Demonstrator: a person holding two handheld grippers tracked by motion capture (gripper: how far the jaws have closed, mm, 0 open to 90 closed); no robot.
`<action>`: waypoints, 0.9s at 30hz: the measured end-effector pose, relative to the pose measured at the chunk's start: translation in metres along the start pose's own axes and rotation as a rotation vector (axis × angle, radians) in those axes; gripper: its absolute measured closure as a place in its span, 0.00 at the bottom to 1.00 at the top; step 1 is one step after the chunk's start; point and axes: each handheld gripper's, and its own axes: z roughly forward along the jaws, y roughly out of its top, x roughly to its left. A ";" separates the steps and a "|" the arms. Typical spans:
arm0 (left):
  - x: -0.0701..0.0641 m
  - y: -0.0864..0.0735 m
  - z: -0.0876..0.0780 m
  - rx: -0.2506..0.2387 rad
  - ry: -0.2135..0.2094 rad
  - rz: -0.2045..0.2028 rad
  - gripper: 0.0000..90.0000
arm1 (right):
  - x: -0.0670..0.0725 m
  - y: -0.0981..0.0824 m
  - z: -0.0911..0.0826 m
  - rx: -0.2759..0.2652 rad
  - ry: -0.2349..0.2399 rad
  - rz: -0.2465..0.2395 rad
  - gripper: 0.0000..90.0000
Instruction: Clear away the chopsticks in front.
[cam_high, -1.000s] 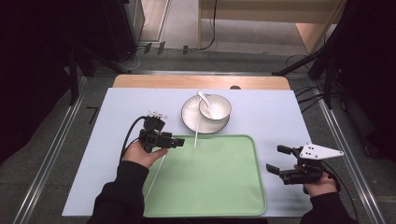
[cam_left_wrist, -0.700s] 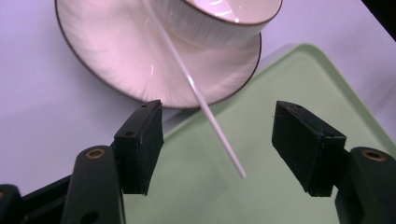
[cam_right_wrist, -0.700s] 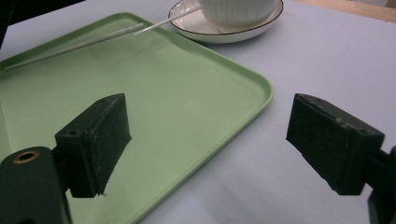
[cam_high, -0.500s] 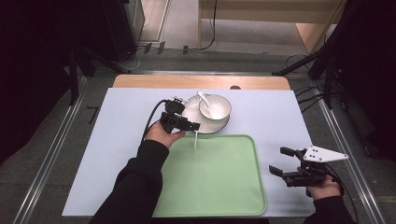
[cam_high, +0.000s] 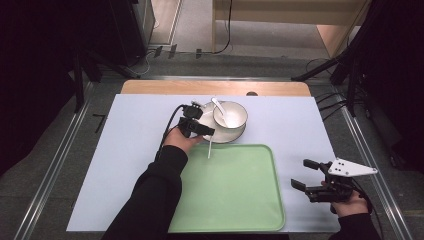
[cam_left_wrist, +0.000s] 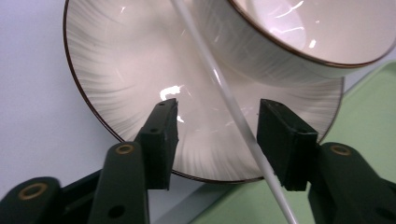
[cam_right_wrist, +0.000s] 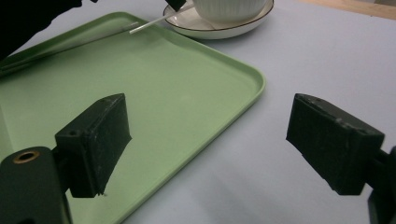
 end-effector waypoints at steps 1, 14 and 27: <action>0.001 0.000 0.002 -0.003 -0.001 -0.009 0.57 | 0.000 0.000 0.000 0.000 -0.001 0.001 0.15; 0.009 0.003 0.016 -0.005 0.047 -0.142 0.92 | 0.000 -0.001 -0.001 0.000 0.000 0.000 0.15; 0.015 0.004 0.001 0.001 0.016 -0.170 0.95 | 0.000 0.000 0.000 0.003 0.003 -0.004 0.15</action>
